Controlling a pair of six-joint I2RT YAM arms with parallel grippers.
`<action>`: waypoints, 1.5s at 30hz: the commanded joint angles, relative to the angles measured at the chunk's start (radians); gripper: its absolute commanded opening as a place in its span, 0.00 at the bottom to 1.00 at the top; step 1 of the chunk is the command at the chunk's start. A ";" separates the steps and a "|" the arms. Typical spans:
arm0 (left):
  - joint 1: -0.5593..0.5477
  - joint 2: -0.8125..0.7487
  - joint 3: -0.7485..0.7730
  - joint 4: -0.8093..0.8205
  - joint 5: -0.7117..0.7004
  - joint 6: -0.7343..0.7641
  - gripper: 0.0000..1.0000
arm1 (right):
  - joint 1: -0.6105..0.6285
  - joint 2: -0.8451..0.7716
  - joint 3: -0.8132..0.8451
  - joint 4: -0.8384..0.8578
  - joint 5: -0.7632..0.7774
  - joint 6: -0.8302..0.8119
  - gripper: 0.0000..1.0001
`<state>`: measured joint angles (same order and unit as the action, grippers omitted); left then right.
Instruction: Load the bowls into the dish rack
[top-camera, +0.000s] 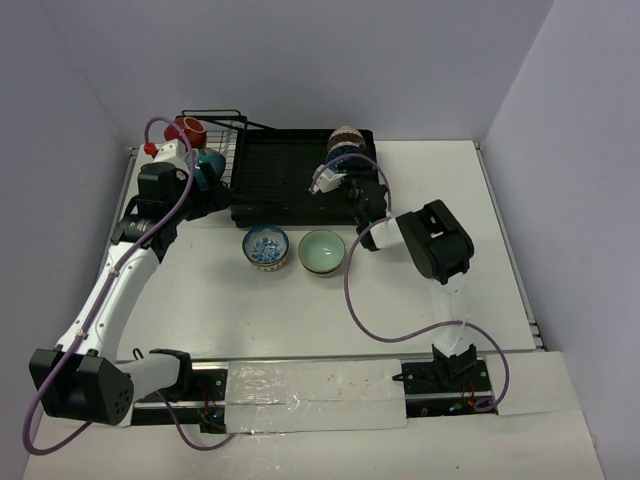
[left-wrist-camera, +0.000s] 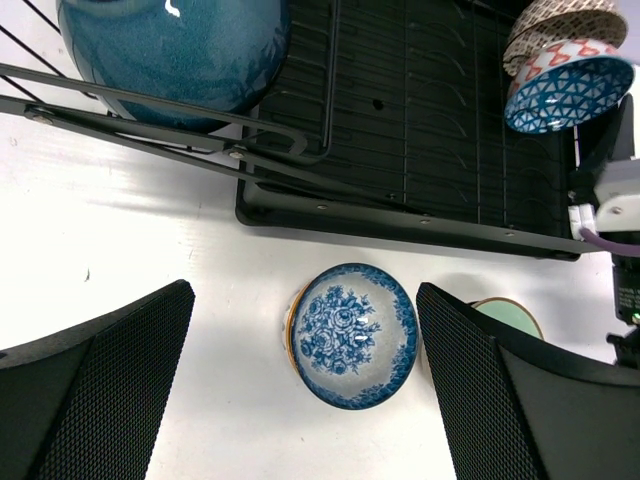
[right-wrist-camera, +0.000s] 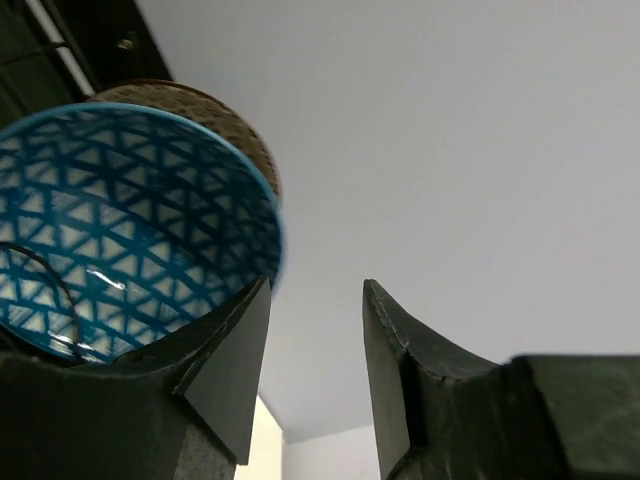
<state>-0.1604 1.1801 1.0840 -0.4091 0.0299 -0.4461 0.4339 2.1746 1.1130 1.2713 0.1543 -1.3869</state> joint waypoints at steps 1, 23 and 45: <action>0.005 -0.050 0.005 0.024 0.019 0.010 0.99 | 0.020 -0.146 -0.042 0.352 0.073 0.067 0.51; 0.012 -0.096 0.005 0.026 0.025 0.009 0.99 | 0.135 -0.975 -0.111 -1.271 0.383 1.615 0.99; 0.016 -0.097 -0.001 0.024 0.010 0.004 0.99 | 0.164 -0.681 0.022 -1.808 -0.091 1.961 0.64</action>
<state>-0.1509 1.1076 1.0836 -0.4088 0.0368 -0.4469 0.5850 1.4693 1.0885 -0.5335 0.1085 0.5385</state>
